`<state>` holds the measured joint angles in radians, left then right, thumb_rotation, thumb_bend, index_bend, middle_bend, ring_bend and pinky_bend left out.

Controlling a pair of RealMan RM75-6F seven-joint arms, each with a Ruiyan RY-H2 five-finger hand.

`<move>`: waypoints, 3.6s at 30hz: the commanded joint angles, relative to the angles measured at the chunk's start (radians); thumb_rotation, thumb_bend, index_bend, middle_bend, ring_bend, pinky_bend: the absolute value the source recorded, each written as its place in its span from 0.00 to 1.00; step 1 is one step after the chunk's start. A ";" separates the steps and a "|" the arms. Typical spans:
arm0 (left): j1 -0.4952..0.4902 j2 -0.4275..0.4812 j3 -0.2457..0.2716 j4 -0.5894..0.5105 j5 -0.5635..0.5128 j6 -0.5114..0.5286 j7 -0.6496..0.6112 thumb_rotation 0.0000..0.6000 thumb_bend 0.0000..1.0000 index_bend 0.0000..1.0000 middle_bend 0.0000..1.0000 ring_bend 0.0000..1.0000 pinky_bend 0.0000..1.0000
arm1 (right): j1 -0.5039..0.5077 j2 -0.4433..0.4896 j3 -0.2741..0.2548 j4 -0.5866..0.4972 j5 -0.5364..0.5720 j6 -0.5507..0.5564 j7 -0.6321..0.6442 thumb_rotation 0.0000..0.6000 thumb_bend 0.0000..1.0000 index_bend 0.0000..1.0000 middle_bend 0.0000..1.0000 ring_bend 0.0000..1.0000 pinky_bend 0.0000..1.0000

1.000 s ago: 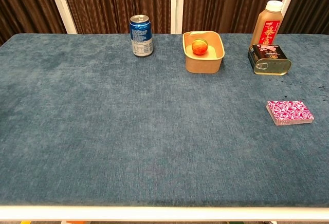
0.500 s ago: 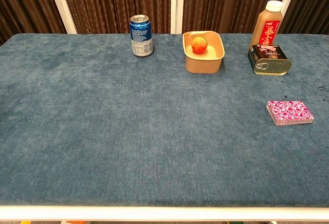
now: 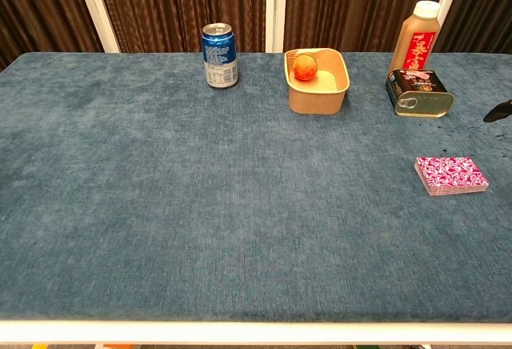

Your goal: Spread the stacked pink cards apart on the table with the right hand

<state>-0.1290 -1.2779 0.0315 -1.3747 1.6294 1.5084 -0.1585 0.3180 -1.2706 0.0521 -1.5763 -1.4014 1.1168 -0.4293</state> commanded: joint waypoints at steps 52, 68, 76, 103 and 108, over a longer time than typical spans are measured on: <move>0.006 -0.005 -0.004 0.029 -0.023 -0.010 -0.040 1.00 0.00 0.18 0.16 0.02 0.19 | 0.185 -0.253 0.026 0.137 0.373 -0.104 -0.211 1.00 0.16 0.26 0.28 0.69 0.77; 0.010 -0.009 0.000 0.039 -0.025 -0.014 -0.047 1.00 0.00 0.18 0.16 0.02 0.19 | 0.196 -0.266 0.020 0.151 0.381 -0.095 -0.207 1.00 0.19 0.31 0.32 0.69 0.77; 0.010 -0.008 0.000 0.039 -0.026 -0.016 -0.049 1.00 0.00 0.18 0.16 0.02 0.18 | 0.199 -0.274 0.018 0.159 0.381 -0.085 -0.207 1.00 0.20 0.33 0.33 0.69 0.77; 0.007 -0.006 0.001 0.033 -0.025 -0.025 -0.051 1.00 0.00 0.18 0.16 0.02 0.19 | 0.202 -0.235 0.028 0.071 0.368 -0.035 -0.222 1.00 0.23 0.42 0.40 0.71 0.78; 0.007 -0.004 0.001 0.030 -0.025 -0.024 -0.050 1.00 0.00 0.18 0.16 0.02 0.18 | 0.226 -0.242 0.037 0.022 0.373 -0.034 -0.269 1.00 0.23 0.42 0.41 0.71 0.77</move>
<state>-0.1220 -1.2819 0.0322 -1.3445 1.6049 1.4844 -0.2086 0.5350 -1.5088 0.0855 -1.5417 -1.0306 1.0818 -0.6841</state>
